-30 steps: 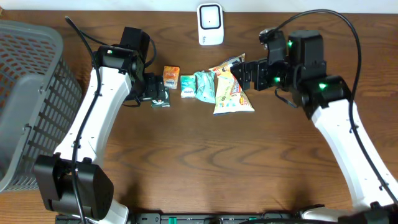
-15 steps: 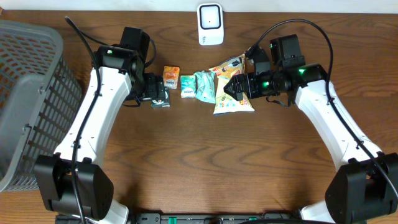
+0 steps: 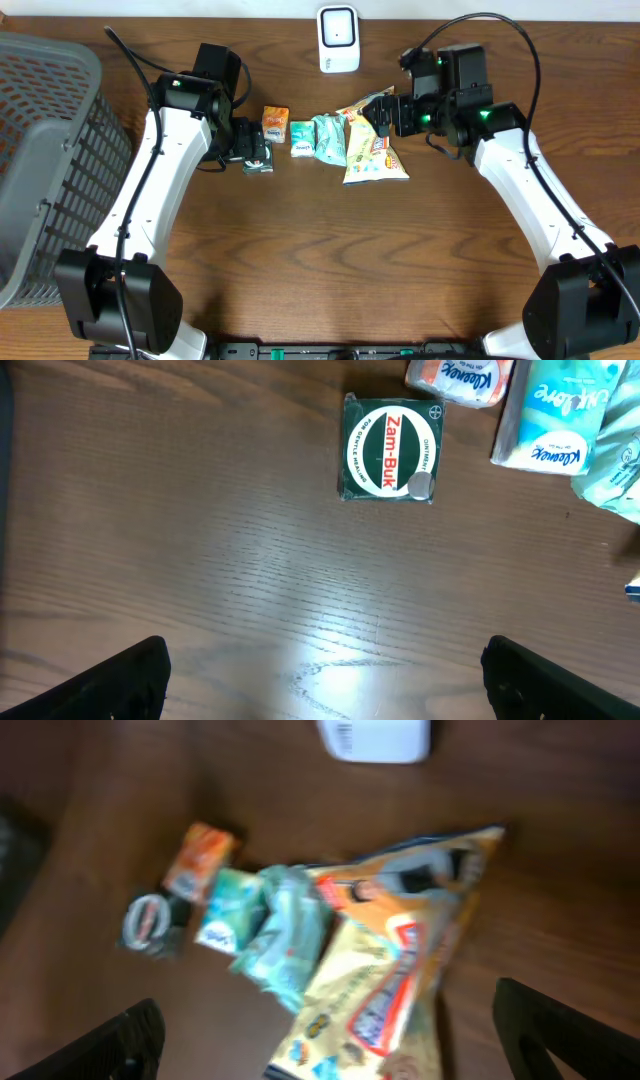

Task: Scan the item barcode
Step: 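Grasp the yellow snack bag with the right gripper, then lift the yellow snack bag and turn it over with the right gripper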

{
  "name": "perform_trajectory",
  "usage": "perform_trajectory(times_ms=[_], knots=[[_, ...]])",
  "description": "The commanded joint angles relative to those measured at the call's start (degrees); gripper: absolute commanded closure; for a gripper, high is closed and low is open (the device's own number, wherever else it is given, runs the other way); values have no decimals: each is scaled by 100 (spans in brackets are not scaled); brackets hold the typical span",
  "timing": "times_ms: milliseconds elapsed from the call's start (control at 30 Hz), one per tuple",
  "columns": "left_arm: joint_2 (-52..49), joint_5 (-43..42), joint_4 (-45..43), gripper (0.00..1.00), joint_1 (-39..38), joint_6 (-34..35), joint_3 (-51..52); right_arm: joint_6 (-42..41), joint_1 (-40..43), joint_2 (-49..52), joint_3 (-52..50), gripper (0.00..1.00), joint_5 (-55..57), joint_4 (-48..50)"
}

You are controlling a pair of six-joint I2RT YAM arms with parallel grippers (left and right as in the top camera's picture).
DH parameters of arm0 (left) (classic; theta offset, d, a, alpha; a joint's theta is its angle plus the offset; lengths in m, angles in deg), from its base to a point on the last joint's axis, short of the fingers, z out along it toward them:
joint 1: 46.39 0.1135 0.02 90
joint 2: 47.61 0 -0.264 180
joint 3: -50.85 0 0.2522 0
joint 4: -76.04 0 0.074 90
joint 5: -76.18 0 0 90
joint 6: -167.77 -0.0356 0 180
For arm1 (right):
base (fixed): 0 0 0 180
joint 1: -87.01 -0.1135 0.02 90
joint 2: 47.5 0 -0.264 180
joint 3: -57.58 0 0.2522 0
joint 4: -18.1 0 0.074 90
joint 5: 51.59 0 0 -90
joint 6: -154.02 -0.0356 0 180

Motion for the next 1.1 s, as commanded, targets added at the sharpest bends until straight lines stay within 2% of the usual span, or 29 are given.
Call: perform_trajectory(times_ms=[0, 167, 400, 433, 467, 500, 533, 567, 600, 633, 667, 700, 900, 1000, 1067], knots=[[17, 55, 20, 2, 31, -33, -76, -389, -13, 188, 31, 1, 822, -7], [17, 55, 20, 2, 31, -33, -76, -389, -7, 745, 31, 1, 754, 9], [17, 55, 20, 2, 31, -33, -76, -387, 37, 1814, 31, 2, -278, 107], [17, 55, 20, 3, 31, -33, -76, -387, 37, 1917, 31, 5, -385, 120], [17, 55, 20, 2, 31, -33, -76, -387, 37, 2061, 31, 19, -476, 118], [17, 55, 20, 2, 31, -33, -76, -387, 37, 2087, 31, 25, -490, 116], [17, 55, 20, 2, 31, -33, -76, -387, 37, 2116, 31, 41, -490, 94], [17, 55, 20, 2, 31, -33, -76, -387, 35, 2118, 31, 49, -490, 92], [17, 55, 20, 2, 31, -33, -76, -387, 35, 2111, 37, 64, -492, 98], [17, 55, 20, 2, 31, -33, -76, -387, 35, 2105, 44, 75, -492, 98], [17, 55, 20, 2, 31, -33, -76, -387, 37, 2105, 46, 83, -490, 103], [17, 55, 20, 2, 31, -33, -76, -387, 37, 2105, 48, 98, -490, 101], [17, 55, 20, 2, 31, -33, -76, -387, 35, 1709, 55, 99, 109, 31], [17, 57, 20, 2, 31, -33, -76, -382, 11, 1222, 55, 99, 1161, -138], [17, 55, 20, 2, 31, -33, -76, -229, -83, 743, 55, 99, 2315, -304]])
